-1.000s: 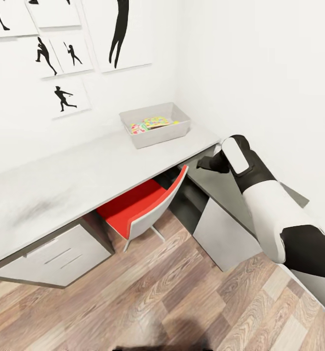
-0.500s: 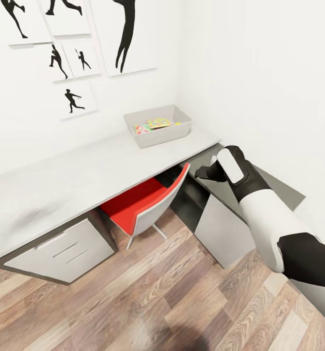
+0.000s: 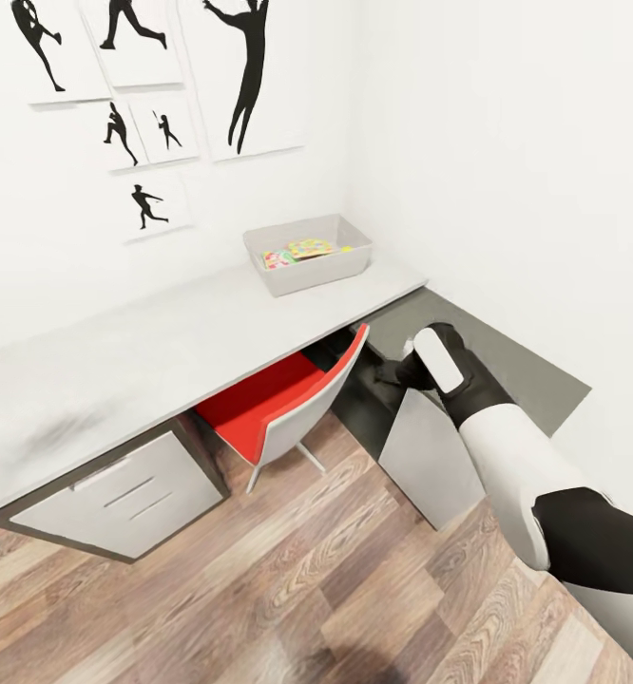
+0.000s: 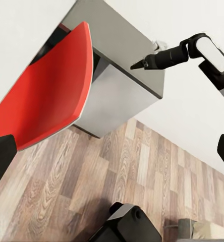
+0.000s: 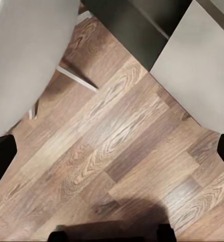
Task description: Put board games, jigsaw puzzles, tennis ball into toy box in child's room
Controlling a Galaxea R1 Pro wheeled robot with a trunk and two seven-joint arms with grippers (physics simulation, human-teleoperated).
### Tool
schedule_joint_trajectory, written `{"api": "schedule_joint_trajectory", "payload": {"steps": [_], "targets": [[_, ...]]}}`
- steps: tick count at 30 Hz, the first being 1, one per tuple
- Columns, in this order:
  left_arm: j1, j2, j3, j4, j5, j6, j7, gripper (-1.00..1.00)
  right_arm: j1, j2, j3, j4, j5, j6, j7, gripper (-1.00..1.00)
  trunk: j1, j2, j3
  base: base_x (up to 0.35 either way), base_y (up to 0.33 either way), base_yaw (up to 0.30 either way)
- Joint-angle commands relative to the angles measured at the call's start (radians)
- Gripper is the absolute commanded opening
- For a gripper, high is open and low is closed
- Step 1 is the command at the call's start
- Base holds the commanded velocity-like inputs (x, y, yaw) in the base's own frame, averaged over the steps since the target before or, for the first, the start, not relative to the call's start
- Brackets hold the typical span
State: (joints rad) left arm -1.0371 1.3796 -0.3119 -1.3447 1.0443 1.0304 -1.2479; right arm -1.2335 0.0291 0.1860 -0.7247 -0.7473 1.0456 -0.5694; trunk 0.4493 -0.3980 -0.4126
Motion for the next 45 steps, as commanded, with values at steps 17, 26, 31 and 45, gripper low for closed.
{"api": "schedule_joint_trajectory", "payload": {"steps": [17, 26, 31, 45], "targets": [[-0.006, 0.001, -0.009, 0.001, 0.003, 0.007, -0.002, 1.0, 0.163, 0.069, 0.009, -0.001, -0.006, -0.009, -0.016, 1.0, 0.001, -0.002, 0.027, 0.0, 0.0, 0.0], [-0.006, 0.001, -0.009, 0.002, 0.004, 0.007, -0.002, 1.0, 0.321, 0.084, 0.009, -0.001, -0.002, -0.037, -0.035, 1.0, 0.001, -0.002, 0.042, 0.0, 0.0, 0.0], [-0.006, 0.0, -0.01, 0.002, 0.003, 0.007, -0.002, 1.0, 0.417, 0.081, 0.009, 0.004, 0.005, -0.108, -0.035, 1.0, 0.001, -0.002, 0.05, 0.0, 0.0, 0.0], [-0.006, 0.0, -0.018, 0.003, 0.001, 0.007, -0.001, 1.0, 0.632, 0.071, 0.009, 0.198, 0.251, -0.537, -0.02, 1.0, 0.001, -0.002, 0.073, 0.0, 0.0, 0.0]]}}
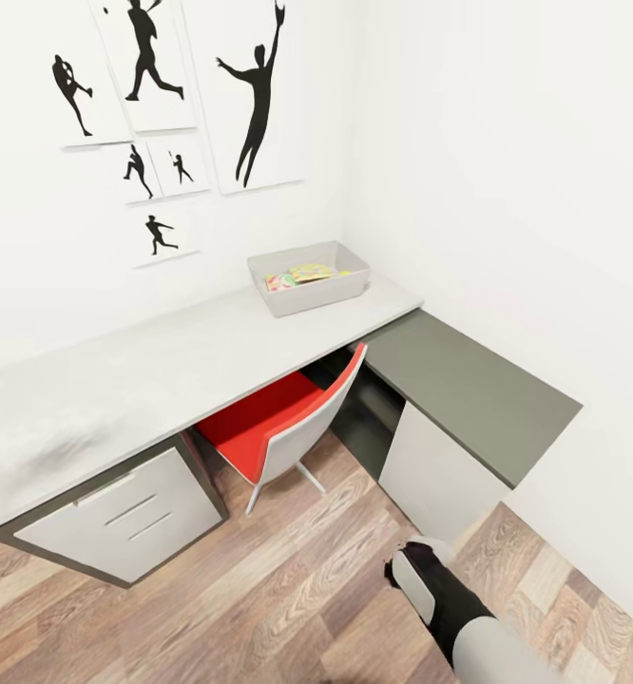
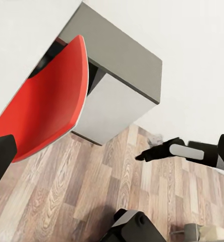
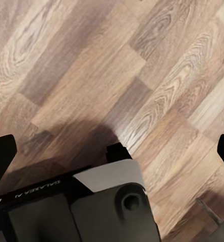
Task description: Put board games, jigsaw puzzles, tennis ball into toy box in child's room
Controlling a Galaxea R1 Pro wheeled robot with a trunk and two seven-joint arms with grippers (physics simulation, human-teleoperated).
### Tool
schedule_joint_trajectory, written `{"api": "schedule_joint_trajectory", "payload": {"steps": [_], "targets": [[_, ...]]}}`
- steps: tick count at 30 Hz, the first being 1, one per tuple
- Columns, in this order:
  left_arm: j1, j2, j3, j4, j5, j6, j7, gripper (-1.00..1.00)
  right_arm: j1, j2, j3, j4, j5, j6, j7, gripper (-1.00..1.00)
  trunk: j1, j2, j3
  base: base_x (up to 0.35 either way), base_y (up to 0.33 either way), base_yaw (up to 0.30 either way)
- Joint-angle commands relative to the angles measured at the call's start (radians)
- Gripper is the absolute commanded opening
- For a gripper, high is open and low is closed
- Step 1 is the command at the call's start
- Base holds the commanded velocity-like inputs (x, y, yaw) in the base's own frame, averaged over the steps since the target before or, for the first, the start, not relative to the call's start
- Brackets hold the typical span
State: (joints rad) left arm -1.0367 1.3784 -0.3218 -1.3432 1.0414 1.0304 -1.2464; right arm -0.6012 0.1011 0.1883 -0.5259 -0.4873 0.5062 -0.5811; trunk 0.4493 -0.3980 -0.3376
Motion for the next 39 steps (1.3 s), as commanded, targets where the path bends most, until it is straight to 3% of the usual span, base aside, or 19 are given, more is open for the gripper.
{"api": "schedule_joint_trajectory", "payload": {"steps": [1, 5, 12, 22, 27, 35, 39], "targets": [[-0.006, 0.001, -0.009, 0.001, 0.003, 0.007, -0.002, 1.0, 0.002, 0.0, 0.007, 0.012, -0.007, -0.02, -0.009, 1.0, 0.001, -0.002, 0.0, 0.0, 0.0, 0.0], [-0.006, 0.001, -0.027, 0.003, -0.001, 0.005, -0.001, 1.0, 0.028, 0.001, 0.007, 0.076, -0.003, -0.179, -0.008, 1.0, 0.001, -0.002, 0.007, 0.0, 0.0, 0.0], [-0.006, 0.0, -0.066, 0.017, -0.009, -0.006, 0.009, 1.0, 0.111, -0.001, 0.007, 0.092, -0.001, -0.385, -0.007, 1.0, 0.001, -0.002, 0.018, 0.0, 0.0, 0.0], [-0.006, -0.013, -0.118, 0.02, -0.009, -0.011, 0.017, 1.0, 0.154, -0.002, 0.009, 0.092, 0.001, -0.476, 0.005, 1.0, 0.001, -0.002, 0.035, 0.0, 0.0, 0.065], [-0.006, -0.04, -0.208, 0.027, -0.01, -0.015, 0.018, 1.0, 0.157, -0.001, 0.007, 0.092, 0.001, -0.489, 0.007, 1.0, 0.001, -0.002, 0.042, 0.0, 0.0, 0.106], [-0.006, -0.128, -0.324, 0.199, -0.013, -0.145, 0.015, 1.0, 0.163, -0.006, 0.006, 0.093, 0.003, -0.492, 0.007, 1.0, 0.001, -0.002, 0.055, 0.0, 0.0, 0.012], [-0.006, -0.148, -0.344, 0.253, -0.014, -0.19, 0.013, 1.0, 0.176, -0.006, 0.006, 0.093, 0.003, -0.519, 0.009, 1.0, 0.001, -0.002, 0.062, 0.0, 0.0, -0.026]]}}
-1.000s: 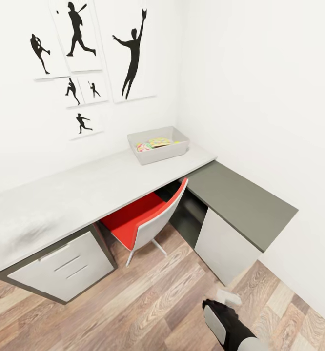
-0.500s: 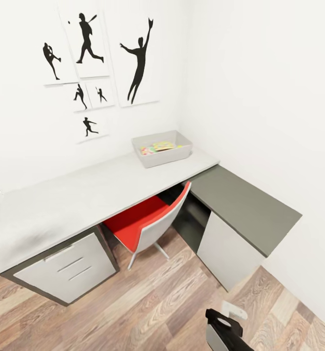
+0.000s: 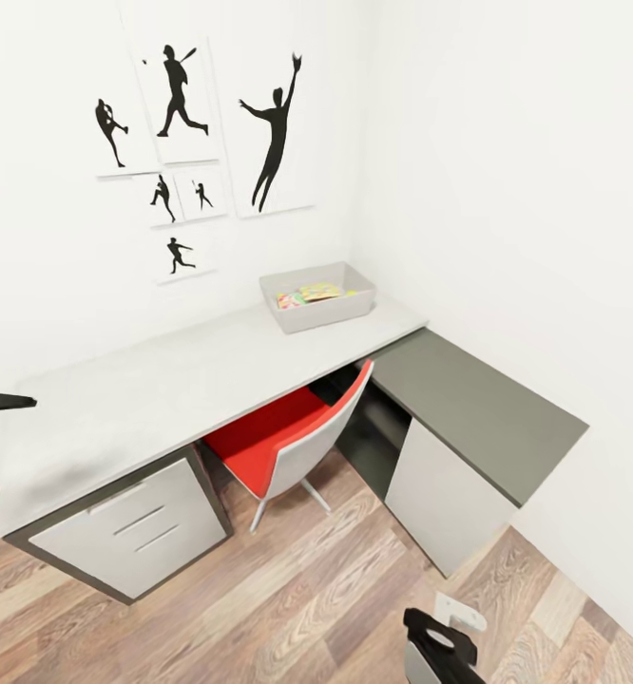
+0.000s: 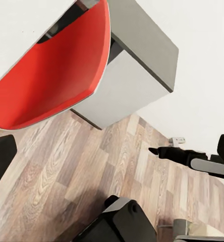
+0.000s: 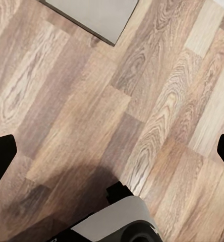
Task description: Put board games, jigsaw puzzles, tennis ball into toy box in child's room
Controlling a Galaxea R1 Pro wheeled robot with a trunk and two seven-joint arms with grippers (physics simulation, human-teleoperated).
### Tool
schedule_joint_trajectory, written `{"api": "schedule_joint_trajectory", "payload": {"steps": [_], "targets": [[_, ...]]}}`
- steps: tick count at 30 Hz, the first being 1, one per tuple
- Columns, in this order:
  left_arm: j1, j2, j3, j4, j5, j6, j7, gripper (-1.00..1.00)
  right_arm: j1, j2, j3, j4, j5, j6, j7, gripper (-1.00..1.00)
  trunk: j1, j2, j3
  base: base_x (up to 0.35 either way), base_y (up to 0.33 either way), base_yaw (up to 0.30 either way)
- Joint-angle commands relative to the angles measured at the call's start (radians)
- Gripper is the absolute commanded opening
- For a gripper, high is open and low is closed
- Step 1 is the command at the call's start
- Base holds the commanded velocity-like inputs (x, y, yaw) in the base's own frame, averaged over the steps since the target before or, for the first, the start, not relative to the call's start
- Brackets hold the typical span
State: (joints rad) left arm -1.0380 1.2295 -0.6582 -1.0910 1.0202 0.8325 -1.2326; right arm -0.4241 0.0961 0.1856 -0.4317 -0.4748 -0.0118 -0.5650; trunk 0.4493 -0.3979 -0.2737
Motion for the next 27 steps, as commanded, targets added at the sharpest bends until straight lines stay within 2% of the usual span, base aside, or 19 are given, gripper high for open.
{"api": "schedule_joint_trajectory", "payload": {"steps": [1, 5, 12, 15, 17, 19, 23, 27], "targets": [[-0.005, -0.001, -0.01, 0.007, 0.008, 0.002, -0.002, 1.0, 0.001, -0.001, 0.009, -0.001, -0.01, -0.018, -0.004, 1.0, 0.001, -0.002, 0.0, 0.0, 0.0, -0.076], [-0.005, 0.005, -0.015, 0.016, 0.009, -0.006, -0.007, 1.0, 0.008, -0.002, 0.008, -0.001, -0.011, -0.049, 0.023, 1.0, 0.001, -0.002, 0.006, 0.0, 0.0, -0.113], [-0.004, 0.011, -0.025, 0.063, 0.009, -0.009, -0.013, 1.0, 0.011, -0.002, 0.009, -0.001, -0.011, -0.057, 0.053, 1.0, 0.001, -0.002, 0.017, 0.0, 0.0, -0.136], [-0.004, 0.01, -0.088, 0.07, 0.009, -0.024, -0.009, 1.0, 0.011, -0.003, 0.009, -0.001, -0.012, -0.056, 0.055, 1.0, 0.001, -0.002, 0.022, 0.0, 0.0, -0.139], [-0.004, 0.011, -0.133, 0.075, 0.01, -0.061, -0.01, 1.0, 0.011, -0.008, 0.009, -0.001, -0.013, -0.056, 0.055, 1.0, 0.001, -0.002, 0.025, 0.0, 0.0, -0.14], [-0.004, 0.012, -0.158, 0.095, 0.01, -0.098, -0.013, 1.0, 0.011, -0.018, 0.009, 0.0, -0.014, -0.055, 0.056, 1.0, 0.001, -0.002, 0.029, 0.0, 0.0, -0.14], [-0.004, 0.007, -0.189, 0.124, 0.009, -0.122, -0.011, 1.0, 0.011, -0.023, 0.009, 0.012, -0.013, -0.055, 0.058, 1.0, 0.001, -0.002, 0.035, 0.0, 0.0, -0.14], [-0.004, 0.0, -0.266, 0.136, 0.01, -0.138, -0.002, 1.0, 0.011, -0.025, 0.009, 0.019, -0.012, -0.057, 0.069, 1.0, 0.001, -0.002, 0.041, 0.0, 0.0, -0.136]]}}
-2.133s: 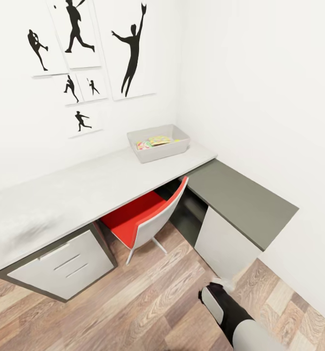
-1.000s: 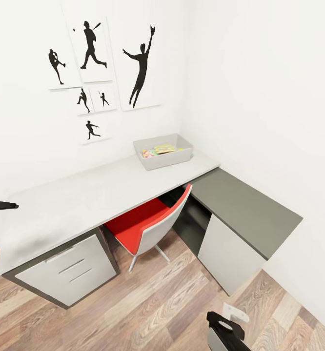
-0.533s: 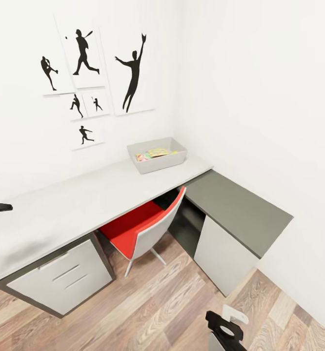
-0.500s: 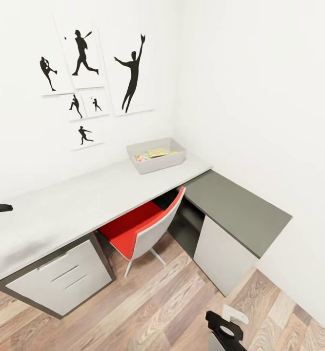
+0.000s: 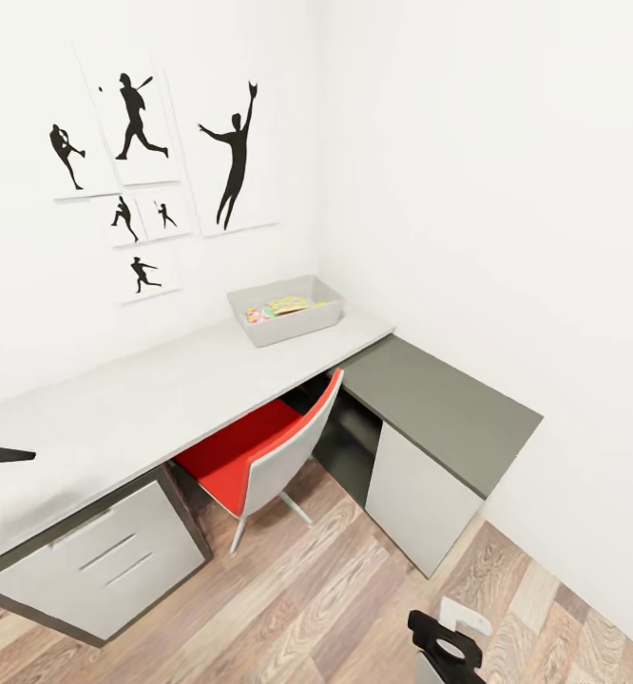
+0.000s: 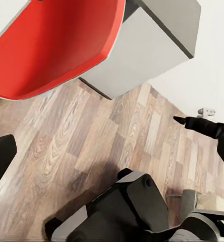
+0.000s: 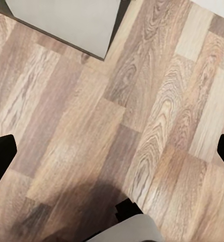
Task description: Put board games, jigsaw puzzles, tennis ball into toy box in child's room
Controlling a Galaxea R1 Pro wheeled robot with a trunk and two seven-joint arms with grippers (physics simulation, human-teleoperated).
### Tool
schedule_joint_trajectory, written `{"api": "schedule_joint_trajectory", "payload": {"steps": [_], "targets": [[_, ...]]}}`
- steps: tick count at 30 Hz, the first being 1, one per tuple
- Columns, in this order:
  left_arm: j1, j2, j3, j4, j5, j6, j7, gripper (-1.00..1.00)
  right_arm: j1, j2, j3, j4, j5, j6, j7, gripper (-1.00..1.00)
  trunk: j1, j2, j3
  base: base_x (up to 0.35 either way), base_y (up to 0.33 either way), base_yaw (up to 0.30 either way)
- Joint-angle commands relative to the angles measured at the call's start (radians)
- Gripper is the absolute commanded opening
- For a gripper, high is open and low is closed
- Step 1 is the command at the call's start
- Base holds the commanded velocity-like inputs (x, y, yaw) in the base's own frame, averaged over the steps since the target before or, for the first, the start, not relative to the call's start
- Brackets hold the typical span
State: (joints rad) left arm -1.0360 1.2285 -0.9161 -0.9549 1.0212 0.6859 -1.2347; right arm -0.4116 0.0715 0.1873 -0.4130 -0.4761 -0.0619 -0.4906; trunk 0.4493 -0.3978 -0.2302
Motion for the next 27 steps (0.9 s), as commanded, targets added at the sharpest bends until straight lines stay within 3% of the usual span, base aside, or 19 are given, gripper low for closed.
{"api": "schedule_joint_trajectory", "payload": {"steps": [1, 5, 11, 13, 17, 19, 20, 22, 27], "targets": [[-0.006, 0.0, -0.018, 0.004, 0.009, 0.001, 0.001, 1.0, -0.001, -0.001, 0.007, 0.001, -0.01, -0.007, -0.004, 1.0, 0.001, -0.002, 0.0, 0.0, 0.0, -0.12], [-0.006, -0.002, -0.041, 0.011, 0.01, -0.033, 0.004, 1.0, -0.001, 0.0, 0.008, 0.002, -0.01, -0.007, -0.002, 1.0, 0.001, -0.002, 0.006, 0.0, 0.0, -0.103], [-0.006, -0.016, -0.153, 0.06, 0.016, -0.126, 0.013, 1.0, -0.001, 0.001, 0.008, 0.002, -0.01, -0.007, 0.001, 1.0, 0.001, -0.002, 0.014, 0.0, 0.0, -0.083], [-0.006, -0.046, -0.211, 0.122, 0.02, -0.181, 0.018, 1.0, -0.001, 0.001, 0.008, 0.002, -0.01, -0.007, 0.001, 1.0, 0.001, -0.002, 0.017, 0.0, 0.0, -0.079], [-0.005, -0.103, -0.279, 0.215, 0.021, -0.24, 0.02, 1.0, -0.001, 0.001, 0.009, 0.002, -0.01, -0.007, 0.0, 1.0, 0.001, -0.002, 0.023, 0.0, 0.0, -0.069], [-0.004, -0.155, -0.327, 0.299, 0.022, -0.29, 0.021, 1.0, -0.001, 0.001, 0.01, 0.002, -0.01, -0.007, 0.001, 1.0, 0.001, -0.002, 0.025, 0.0, 0.0, -0.024], [-0.004, -0.166, -0.335, 0.316, 0.022, -0.299, 0.021, 1.0, -0.001, 0.001, 0.01, 0.002, -0.01, -0.007, 0.0, 1.0, 0.001, -0.002, 0.027, 0.0, 0.0, -0.015], [-0.002, -0.219, -0.362, 0.399, 0.022, -0.33, 0.021, 1.0, -0.001, 0.001, 0.01, 0.003, -0.01, -0.007, 0.001, 1.0, 0.001, -0.002, 0.029, 0.0, 0.0, -0.017], [0.005, -0.307, -0.374, 0.544, 0.021, -0.391, 0.021, 1.0, -0.001, 0.001, 0.011, 0.003, -0.01, -0.007, 0.001, 1.0, 0.001, -0.002, 0.036, 0.0, 0.0, -0.015]]}}
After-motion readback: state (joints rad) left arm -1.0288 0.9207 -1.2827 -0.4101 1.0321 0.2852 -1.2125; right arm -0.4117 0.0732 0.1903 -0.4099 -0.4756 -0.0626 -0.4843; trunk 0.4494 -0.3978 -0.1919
